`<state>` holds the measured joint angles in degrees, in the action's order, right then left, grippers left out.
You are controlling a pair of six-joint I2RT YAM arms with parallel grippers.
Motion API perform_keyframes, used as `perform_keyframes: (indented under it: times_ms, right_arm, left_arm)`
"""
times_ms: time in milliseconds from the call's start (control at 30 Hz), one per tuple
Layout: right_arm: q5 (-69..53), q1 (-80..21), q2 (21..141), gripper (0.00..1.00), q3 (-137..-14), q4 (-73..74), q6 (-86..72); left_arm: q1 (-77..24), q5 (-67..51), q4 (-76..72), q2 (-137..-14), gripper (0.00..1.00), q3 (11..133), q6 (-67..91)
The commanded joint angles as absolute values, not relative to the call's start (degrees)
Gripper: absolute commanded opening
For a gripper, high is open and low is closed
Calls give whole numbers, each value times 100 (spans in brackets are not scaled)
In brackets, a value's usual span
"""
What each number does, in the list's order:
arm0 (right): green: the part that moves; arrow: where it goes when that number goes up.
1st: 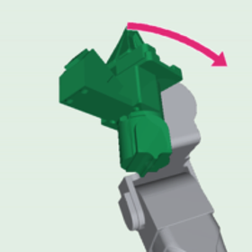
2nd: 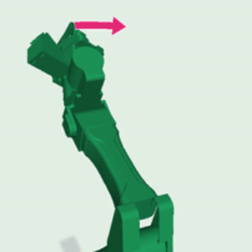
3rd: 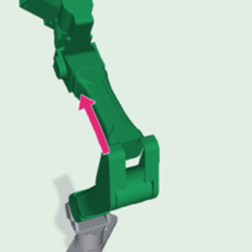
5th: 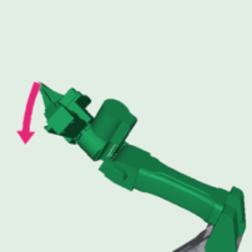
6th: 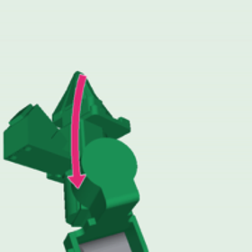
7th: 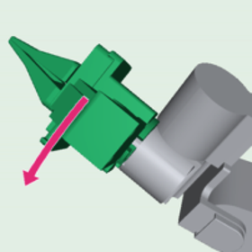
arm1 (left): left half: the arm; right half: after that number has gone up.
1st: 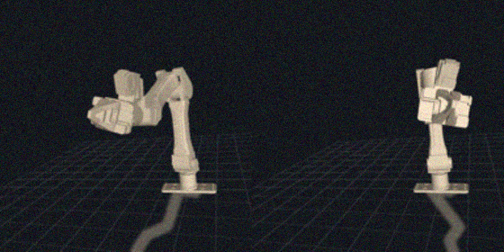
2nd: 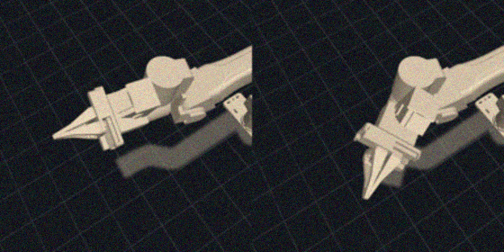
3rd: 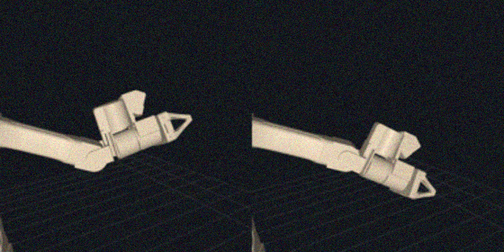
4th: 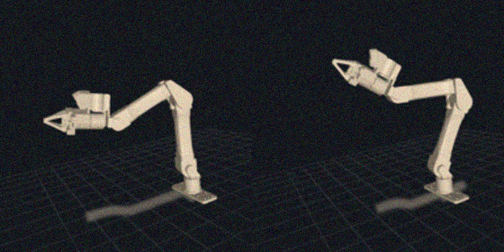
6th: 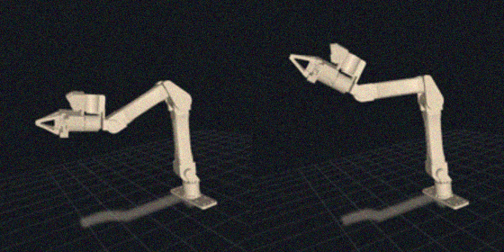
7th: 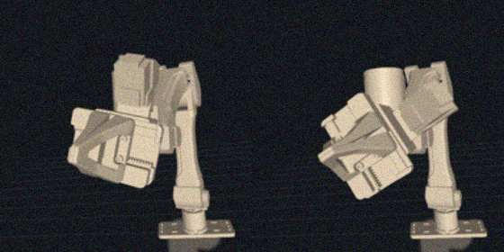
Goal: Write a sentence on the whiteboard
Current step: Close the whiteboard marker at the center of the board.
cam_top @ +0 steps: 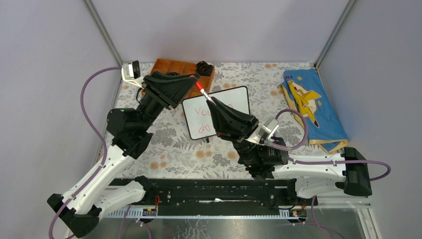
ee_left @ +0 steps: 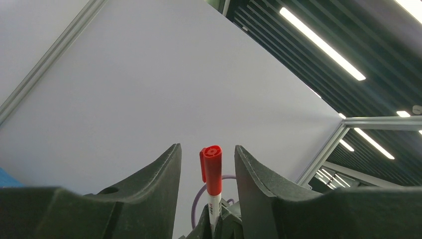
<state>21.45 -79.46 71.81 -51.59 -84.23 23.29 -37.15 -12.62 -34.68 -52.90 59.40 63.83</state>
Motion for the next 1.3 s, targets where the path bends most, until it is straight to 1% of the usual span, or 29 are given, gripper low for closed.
perform_keyframes:
  times_ms: [0, 233, 400, 733, 800, 900, 933, 1267]
  right_arm:
    - [2120, -7963, 7040, 0, -5211, -8532, 2342]
    - [2131, -7963, 7056, 0, -5221, -8508, 2355]
    - [2146, -7963, 7066, 0, -5229, -8499, 2364]
    - [2306, -7963, 7108, 0, -5236, -8503, 2455]
    - [2337, -7963, 7119, 0, -5246, -8499, 2484]
    - [2390, -7963, 7136, 0, -5256, -8488, 2511]
    - [2398, -7963, 7141, 0, -5264, -8486, 2513]
    - [2470, -7961, 7201, 0, -5306, -8491, 2528]
  left_arm:
    - [-3753, -1171, -3551, -5189, 49, 6034, 6249]
    - [-3750, -1245, -3542, -5210, 40, 6047, 6280]
    - [-3753, -1272, -3540, -5199, 32, 6021, 6310]
    - [-3753, -1317, -3558, -5201, 18, 5925, 6388]
    - [-3759, -1334, -3563, -5189, 13, 5900, 6406]
    - [-3759, -1336, -3585, -5190, 2, 5847, 6448]
    - [-3769, -1340, -3584, -5196, 0, 5838, 6463]
    - [-3807, -1372, -3551, -5233, 0, 5805, 6530]
